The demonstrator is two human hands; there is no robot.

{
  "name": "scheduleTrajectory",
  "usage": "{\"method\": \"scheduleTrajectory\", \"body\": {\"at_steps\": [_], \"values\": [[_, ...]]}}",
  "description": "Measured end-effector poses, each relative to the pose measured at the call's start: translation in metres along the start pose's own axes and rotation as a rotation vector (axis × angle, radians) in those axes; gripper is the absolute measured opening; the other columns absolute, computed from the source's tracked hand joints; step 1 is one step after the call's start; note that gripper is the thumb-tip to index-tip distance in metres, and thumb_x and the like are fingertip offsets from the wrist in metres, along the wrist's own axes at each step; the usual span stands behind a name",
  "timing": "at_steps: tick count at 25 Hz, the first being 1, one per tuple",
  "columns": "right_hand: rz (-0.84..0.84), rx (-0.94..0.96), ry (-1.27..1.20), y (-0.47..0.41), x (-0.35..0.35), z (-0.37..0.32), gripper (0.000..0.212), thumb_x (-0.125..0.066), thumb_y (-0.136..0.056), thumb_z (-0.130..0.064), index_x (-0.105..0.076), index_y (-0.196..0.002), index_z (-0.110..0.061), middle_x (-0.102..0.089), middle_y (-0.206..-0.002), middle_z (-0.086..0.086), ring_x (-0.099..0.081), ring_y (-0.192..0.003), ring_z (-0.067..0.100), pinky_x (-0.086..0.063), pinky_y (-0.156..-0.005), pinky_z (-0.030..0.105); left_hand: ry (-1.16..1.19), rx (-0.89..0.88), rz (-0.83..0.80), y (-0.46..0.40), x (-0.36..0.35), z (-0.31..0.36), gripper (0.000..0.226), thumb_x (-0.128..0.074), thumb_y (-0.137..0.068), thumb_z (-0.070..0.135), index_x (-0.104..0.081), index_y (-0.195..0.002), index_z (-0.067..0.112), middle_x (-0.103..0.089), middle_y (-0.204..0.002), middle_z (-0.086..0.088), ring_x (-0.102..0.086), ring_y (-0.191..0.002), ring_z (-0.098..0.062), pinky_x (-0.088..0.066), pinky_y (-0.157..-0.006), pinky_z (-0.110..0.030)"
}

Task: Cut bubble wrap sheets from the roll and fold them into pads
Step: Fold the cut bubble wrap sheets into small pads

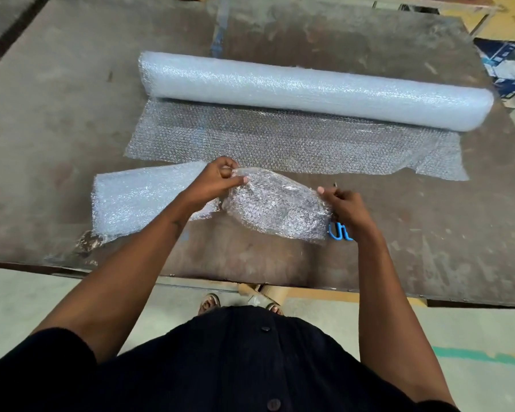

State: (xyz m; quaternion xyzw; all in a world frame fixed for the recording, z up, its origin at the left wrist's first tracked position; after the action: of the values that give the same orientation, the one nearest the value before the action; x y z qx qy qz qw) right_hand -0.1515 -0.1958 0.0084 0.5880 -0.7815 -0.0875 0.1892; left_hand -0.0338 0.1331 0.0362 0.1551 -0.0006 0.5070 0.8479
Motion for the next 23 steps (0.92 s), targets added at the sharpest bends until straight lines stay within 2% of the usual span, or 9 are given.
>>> {"method": "scheduleTrajectory", "body": {"at_steps": [3, 5, 7, 10, 14, 18, 20, 21, 23], "values": [[0.011, 0.014, -0.073, 0.0, -0.024, -0.015, 0.022, -0.077, -0.098, -0.038, -0.076, -0.09, -0.017, -0.046, -0.067, -0.005, -0.032, -0.057, 0.009, -0.026, -0.049, 0.024, 0.171, 0.037, 0.015, 0.018, 0.02, -0.001, 0.052, -0.087, -0.087, 0.032, -0.062, -0.132, 0.023, -0.077, -0.107, -0.012, -0.07, -0.102, -0.021, -0.046, -0.079, -0.036], [-0.008, -0.027, -0.099, -0.003, -0.047, -0.02, 0.026, -0.074, -0.099, -0.041, -0.074, -0.106, -0.015, -0.056, -0.077, -0.002, -0.044, -0.059, 0.009, -0.034, -0.05, 0.022, 0.205, 0.061, 0.099, 0.029, 0.036, -0.004, 0.05, -0.085, -0.087, 0.042, -0.065, -0.13, 0.027, -0.075, -0.119, -0.012, -0.069, -0.095, -0.017, -0.047, -0.083, -0.042], [-0.107, -0.11, -0.12, -0.008, -0.08, -0.023, 0.033, -0.071, -0.101, -0.044, -0.069, -0.117, -0.015, -0.064, -0.091, -0.001, -0.056, -0.065, 0.008, -0.043, -0.054, 0.024, 0.222, 0.031, 0.205, 0.042, 0.06, -0.01, 0.044, -0.081, -0.093, 0.03, -0.063, -0.132, 0.023, -0.075, -0.113, -0.013, -0.07, -0.077, -0.014, -0.055, -0.073, -0.038], [-0.215, -0.169, -0.023, -0.017, -0.129, -0.031, 0.039, -0.07, -0.102, -0.043, -0.064, -0.122, -0.01, -0.061, -0.092, 0.007, -0.053, -0.066, 0.014, -0.044, -0.059, 0.029, 0.186, -0.009, 0.367, 0.067, 0.099, -0.019, 0.043, -0.075, -0.098, 0.019, -0.061, -0.137, 0.031, -0.068, -0.112, -0.011, -0.069, -0.065, -0.017, -0.054, -0.054, -0.027], [-0.13, 0.005, -0.048, -0.033, -0.198, -0.058, 0.031, -0.069, -0.105, -0.027, -0.055, -0.13, -0.014, -0.064, -0.095, 0.009, -0.057, -0.06, 0.009, -0.05, -0.051, 0.028, 0.075, -0.079, 0.528, 0.098, 0.15, -0.036, 0.049, -0.062, -0.101, 0.003, -0.064, -0.138, 0.035, -0.069, -0.115, -0.002, -0.064, -0.06, -0.017, -0.05, -0.049, -0.025], [-0.062, 0.173, 0.075, -0.049, -0.267, -0.084, 0.033, -0.07, -0.104, -0.03, -0.057, -0.133, -0.019, -0.065, -0.095, 0.0, -0.062, -0.076, 0.012, -0.055, -0.067, 0.034, -0.021, -0.147, 0.695, 0.119, 0.205, -0.051, 0.064, -0.054, -0.09, -0.009, -0.067, -0.122, 0.045, -0.068, -0.12, 0.019, -0.055, -0.052, -0.01, -0.048, -0.048, -0.026], [-0.013, 0.231, 0.213, -0.054, -0.292, -0.091, 0.03, -0.068, -0.104, -0.029, -0.059, -0.13, -0.016, -0.068, -0.096, 0.002, -0.066, -0.083, 0.017, -0.055, -0.078, 0.038, -0.178, -0.151, 0.721, 0.12, 0.224, -0.059, 0.06, -0.06, -0.089, -0.006, -0.064, -0.125, 0.042, -0.065, -0.12, 0.019, -0.054, -0.066, -0.004, -0.053, -0.061, -0.029], [0.004, 0.261, 0.322, -0.053, -0.302, -0.093, 0.031, -0.067, -0.105, -0.029, -0.059, -0.131, -0.013, -0.07, -0.103, 0.007, -0.068, -0.092, 0.023, -0.055, -0.084, 0.04, -0.294, -0.108, 0.732, 0.119, 0.23, -0.066, 0.055, -0.064, -0.089, -0.002, -0.064, -0.13, 0.034, -0.062, -0.126, 0.008, -0.057, -0.082, -0.006, -0.055, -0.078, -0.029], [0.08, 0.338, 0.685, -0.044, -0.319, -0.093, 0.04, -0.062, -0.107, -0.034, -0.055, -0.138, -0.01, -0.062, -0.126, 0.018, -0.06, -0.115, 0.033, -0.049, -0.097, 0.045, -0.482, -0.009, 0.856, 0.126, 0.243, -0.08, 0.05, -0.071, -0.089, 0.009, -0.062, -0.137, 0.019, -0.052, -0.133, -0.011, -0.052, -0.115, -0.02, -0.039, -0.11, -0.024]]}}
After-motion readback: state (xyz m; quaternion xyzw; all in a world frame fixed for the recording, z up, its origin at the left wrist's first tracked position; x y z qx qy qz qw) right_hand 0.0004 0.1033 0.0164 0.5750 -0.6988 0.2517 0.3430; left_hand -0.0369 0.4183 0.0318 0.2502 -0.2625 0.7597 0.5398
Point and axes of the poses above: each hand's wrist, its own y-axis away from the middle knuckle, its own x-axis out of the back of the hand, z = x × y, the point moved 6 cm from there along -y, towards the middle knuckle
